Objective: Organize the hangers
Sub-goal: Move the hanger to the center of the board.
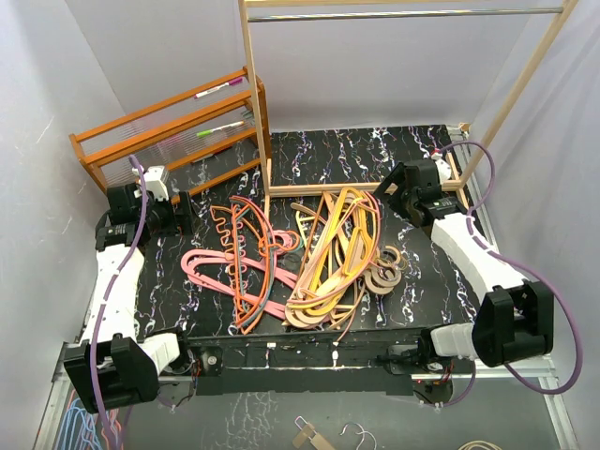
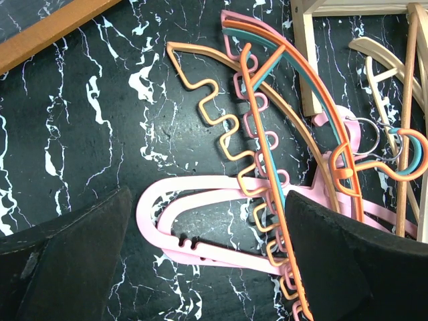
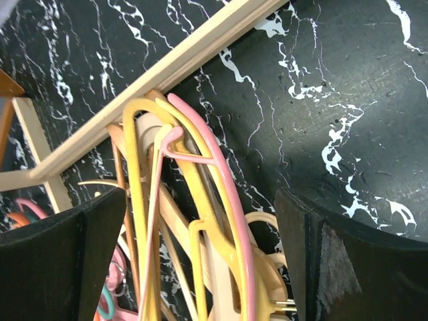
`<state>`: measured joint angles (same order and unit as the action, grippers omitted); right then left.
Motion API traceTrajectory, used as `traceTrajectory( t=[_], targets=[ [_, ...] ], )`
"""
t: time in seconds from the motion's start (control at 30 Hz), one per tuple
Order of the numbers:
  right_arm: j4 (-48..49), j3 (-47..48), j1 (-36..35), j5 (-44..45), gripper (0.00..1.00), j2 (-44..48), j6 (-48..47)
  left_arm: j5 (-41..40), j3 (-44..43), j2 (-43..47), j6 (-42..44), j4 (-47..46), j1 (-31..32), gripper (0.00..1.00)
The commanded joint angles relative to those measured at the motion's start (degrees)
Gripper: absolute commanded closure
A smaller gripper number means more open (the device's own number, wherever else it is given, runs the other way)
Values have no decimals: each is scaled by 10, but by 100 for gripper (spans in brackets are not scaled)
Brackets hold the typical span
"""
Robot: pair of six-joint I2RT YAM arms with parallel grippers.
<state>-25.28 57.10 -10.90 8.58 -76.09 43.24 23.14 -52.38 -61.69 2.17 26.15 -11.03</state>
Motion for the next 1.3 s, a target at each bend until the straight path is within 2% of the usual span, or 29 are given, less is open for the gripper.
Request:
traceTrajectory(
  t=[0.0, 0.07, 0.13, 0.2, 0.3, 0.4, 0.57, 0.73, 0.97, 1.17, 1.27],
  targets=[
    [40, 1, -10, 13, 2, 54, -6, 15, 3, -2, 3, 3, 0, 3],
    [59, -8, -10, -95, 2, 74, -86, 13, 3, -6, 4, 4, 5, 3],
    [60, -23, -18, -143, 2, 100, -102, 13, 3, -8, 6, 5, 10, 3],
    [-11, -8, -44, -99, 2, 97, -89, 13, 1, -13, 6, 5, 15, 3],
    [-184, 50, -109, 35, 2, 36, -75, 29, -5, -17, 16, 12, 21, 3],
    [-254, 52, -156, 105, 2, 26, -58, 68, -10, -21, 42, 26, 24, 3],
    [-165, 5, -159, 119, 2, 79, -68, 73, -10, -15, 48, 29, 33, 3],
    [-139, 39, -136, 126, 4, 16, -87, 59, -4, -1, 56, 32, 42, 3],
    [-94, 20, -108, 97, 16, -38, -103, 44, 3, 13, 64, 31, 48, 3],
    [-51, 11, -103, 93, 41, -53, -117, 46, 2, 12, 65, 30, 54, 3],
    [-40, 11, -104, 81, 49, -59, -125, 47, 3, 11, 65, 30, 54, 3]
  ],
)
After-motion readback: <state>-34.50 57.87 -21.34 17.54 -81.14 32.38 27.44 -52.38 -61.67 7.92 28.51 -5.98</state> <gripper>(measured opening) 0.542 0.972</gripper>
